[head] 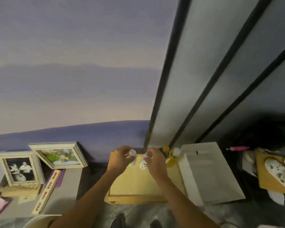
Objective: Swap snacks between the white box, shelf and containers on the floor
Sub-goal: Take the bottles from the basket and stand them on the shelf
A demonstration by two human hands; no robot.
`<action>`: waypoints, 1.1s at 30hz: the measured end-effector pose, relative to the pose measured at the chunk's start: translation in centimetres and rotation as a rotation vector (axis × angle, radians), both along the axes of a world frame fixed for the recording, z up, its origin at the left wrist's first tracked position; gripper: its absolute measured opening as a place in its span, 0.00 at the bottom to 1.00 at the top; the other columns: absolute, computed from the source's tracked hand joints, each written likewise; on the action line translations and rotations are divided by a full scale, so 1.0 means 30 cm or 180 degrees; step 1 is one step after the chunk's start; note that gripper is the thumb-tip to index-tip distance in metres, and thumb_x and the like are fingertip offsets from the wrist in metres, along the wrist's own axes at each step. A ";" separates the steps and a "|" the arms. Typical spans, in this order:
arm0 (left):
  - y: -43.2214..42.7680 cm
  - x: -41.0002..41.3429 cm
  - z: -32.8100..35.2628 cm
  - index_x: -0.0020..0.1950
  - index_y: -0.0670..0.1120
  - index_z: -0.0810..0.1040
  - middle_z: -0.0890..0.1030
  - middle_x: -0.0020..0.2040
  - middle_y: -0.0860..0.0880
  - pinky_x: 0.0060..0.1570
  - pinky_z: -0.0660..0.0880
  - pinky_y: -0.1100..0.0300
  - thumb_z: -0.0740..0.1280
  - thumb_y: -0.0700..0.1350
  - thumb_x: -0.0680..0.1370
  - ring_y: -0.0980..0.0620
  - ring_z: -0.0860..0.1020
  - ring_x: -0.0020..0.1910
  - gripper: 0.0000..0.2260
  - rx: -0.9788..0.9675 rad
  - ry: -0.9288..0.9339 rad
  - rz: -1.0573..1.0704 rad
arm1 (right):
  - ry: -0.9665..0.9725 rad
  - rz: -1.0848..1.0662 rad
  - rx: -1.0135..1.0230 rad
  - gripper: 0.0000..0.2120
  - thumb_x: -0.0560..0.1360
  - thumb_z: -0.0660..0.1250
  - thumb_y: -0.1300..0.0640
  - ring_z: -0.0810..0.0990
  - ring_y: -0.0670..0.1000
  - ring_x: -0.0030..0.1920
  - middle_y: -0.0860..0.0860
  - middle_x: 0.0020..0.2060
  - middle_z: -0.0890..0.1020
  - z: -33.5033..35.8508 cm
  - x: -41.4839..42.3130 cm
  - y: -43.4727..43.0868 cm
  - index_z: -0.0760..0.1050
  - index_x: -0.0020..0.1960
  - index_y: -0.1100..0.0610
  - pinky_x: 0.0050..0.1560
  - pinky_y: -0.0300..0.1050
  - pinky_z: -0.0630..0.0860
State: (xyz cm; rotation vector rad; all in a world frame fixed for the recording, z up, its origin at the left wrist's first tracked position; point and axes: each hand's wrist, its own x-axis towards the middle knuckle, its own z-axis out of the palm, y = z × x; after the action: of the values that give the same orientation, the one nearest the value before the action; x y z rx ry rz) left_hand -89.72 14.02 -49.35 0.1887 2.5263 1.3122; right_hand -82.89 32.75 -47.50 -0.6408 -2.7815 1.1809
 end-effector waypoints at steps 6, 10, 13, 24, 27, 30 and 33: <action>0.060 -0.078 -0.228 0.59 0.59 0.84 0.88 0.53 0.58 0.53 0.85 0.53 0.79 0.55 0.72 0.60 0.86 0.50 0.16 -0.0079 -0.0198 0.0090 | -0.0338 0.0039 0.0332 0.13 0.79 0.74 0.59 0.82 0.53 0.59 0.51 0.57 0.83 -0.150 -0.105 0.029 0.80 0.62 0.56 0.53 0.38 0.70; 0.117 -0.056 -0.263 0.60 0.54 0.86 0.86 0.54 0.61 0.54 0.82 0.63 0.81 0.46 0.75 0.61 0.84 0.54 0.15 0.0024 -0.0369 0.0243 | -0.0375 0.0121 0.0404 0.12 0.80 0.72 0.61 0.83 0.52 0.58 0.51 0.59 0.82 -0.234 -0.145 0.026 0.79 0.63 0.54 0.53 0.39 0.80; 0.136 -0.039 -0.326 0.61 0.55 0.85 0.86 0.55 0.63 0.52 0.78 0.71 0.81 0.47 0.75 0.64 0.83 0.55 0.16 0.0069 -0.0418 0.0271 | -0.0454 0.0216 0.0505 0.14 0.80 0.70 0.64 0.84 0.53 0.58 0.51 0.58 0.83 -0.303 -0.156 0.029 0.79 0.63 0.53 0.55 0.45 0.83; 0.167 -0.013 -0.419 0.64 0.55 0.85 0.85 0.56 0.65 0.55 0.83 0.65 0.80 0.43 0.76 0.69 0.82 0.54 0.18 0.0178 -0.0406 0.0430 | -0.0388 0.0252 0.0374 0.12 0.80 0.74 0.58 0.83 0.48 0.61 0.47 0.59 0.84 -0.393 -0.128 0.043 0.79 0.62 0.50 0.58 0.38 0.80; 0.172 -0.022 -0.426 0.64 0.57 0.85 0.86 0.57 0.64 0.56 0.85 0.56 0.80 0.42 0.76 0.62 0.85 0.54 0.19 0.0161 -0.0442 0.0414 | -0.0315 0.0202 0.0369 0.14 0.79 0.75 0.57 0.82 0.46 0.63 0.44 0.61 0.84 -0.397 -0.094 0.030 0.78 0.63 0.48 0.60 0.36 0.77; 0.168 -0.018 -0.417 0.65 0.60 0.83 0.86 0.59 0.63 0.56 0.85 0.57 0.81 0.46 0.75 0.59 0.85 0.54 0.20 0.0017 -0.0444 0.0381 | -0.0260 0.0148 0.0242 0.19 0.79 0.75 0.57 0.80 0.47 0.68 0.42 0.65 0.83 -0.395 -0.095 0.017 0.76 0.67 0.46 0.64 0.38 0.77; 0.160 -0.010 -0.356 0.69 0.58 0.80 0.83 0.62 0.64 0.53 0.78 0.68 0.81 0.54 0.74 0.56 0.84 0.57 0.24 -0.0183 -0.0357 0.0299 | -0.0327 0.0238 0.0175 0.32 0.77 0.78 0.53 0.74 0.48 0.75 0.43 0.74 0.77 -0.366 -0.096 0.017 0.68 0.77 0.46 0.70 0.44 0.76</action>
State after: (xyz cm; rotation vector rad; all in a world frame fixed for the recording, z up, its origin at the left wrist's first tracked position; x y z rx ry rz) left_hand -90.02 18.82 -60.02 -0.0156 2.5009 1.2452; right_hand -85.77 33.25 -58.48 -0.6148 -2.9363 1.1098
